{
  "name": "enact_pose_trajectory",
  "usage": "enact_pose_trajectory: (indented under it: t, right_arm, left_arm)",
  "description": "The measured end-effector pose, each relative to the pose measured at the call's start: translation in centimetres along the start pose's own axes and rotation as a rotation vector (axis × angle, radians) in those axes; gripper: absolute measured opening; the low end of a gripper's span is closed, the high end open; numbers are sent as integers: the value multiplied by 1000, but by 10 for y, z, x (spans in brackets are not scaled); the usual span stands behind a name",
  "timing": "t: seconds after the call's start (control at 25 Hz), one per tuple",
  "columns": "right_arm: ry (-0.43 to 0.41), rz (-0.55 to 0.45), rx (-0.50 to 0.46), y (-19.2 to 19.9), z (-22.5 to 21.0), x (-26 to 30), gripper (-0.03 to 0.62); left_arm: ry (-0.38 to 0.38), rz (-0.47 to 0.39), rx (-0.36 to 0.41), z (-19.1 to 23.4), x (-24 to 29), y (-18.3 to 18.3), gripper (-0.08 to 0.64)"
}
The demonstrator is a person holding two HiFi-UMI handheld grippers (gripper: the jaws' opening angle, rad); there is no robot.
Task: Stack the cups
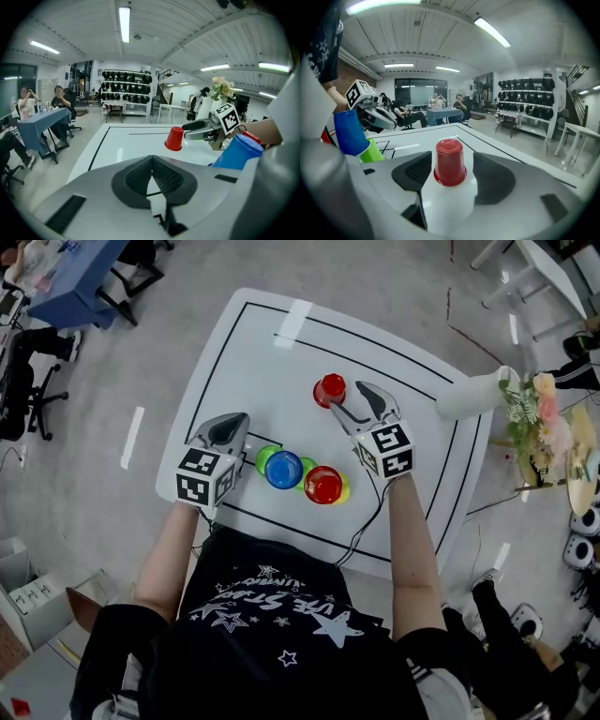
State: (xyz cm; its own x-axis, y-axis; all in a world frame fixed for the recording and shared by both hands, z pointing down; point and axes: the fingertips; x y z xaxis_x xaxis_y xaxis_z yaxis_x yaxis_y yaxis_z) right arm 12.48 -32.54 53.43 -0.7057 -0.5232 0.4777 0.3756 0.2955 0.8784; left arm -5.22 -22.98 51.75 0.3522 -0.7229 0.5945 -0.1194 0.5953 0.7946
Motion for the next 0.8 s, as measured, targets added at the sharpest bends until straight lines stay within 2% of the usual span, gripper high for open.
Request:
enact_pose_trajectory:
  t: [0.32, 0.44, 0.64, 0.8]
  right_arm:
    - [-51, 4, -46, 5, 10, 27, 282]
    - [-38, 23, -57, 8, 9, 31, 243]
    - [-26, 25, -74, 3, 12, 25, 238]
    - [10, 0, -77, -17, 14, 5, 236]
  left_arm:
    - [-41, 10, -26, 6, -5, 6, 12]
    - [-44, 15, -35, 7, -7, 11, 12]
    - [-39, 10, -40, 11, -11, 16, 12]
    - [-8, -10, -29, 11, -13, 10, 12]
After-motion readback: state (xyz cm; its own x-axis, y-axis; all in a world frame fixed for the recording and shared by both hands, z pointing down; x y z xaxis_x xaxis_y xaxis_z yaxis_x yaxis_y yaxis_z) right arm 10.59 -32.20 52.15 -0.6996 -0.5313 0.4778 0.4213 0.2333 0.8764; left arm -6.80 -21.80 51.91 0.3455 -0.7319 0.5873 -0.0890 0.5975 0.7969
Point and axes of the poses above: the fingertips, and each gripper's own axes: x forward along the fingers, z to its left, y out of its underside, and after that the axes turned 2 degrees about z, right-handed
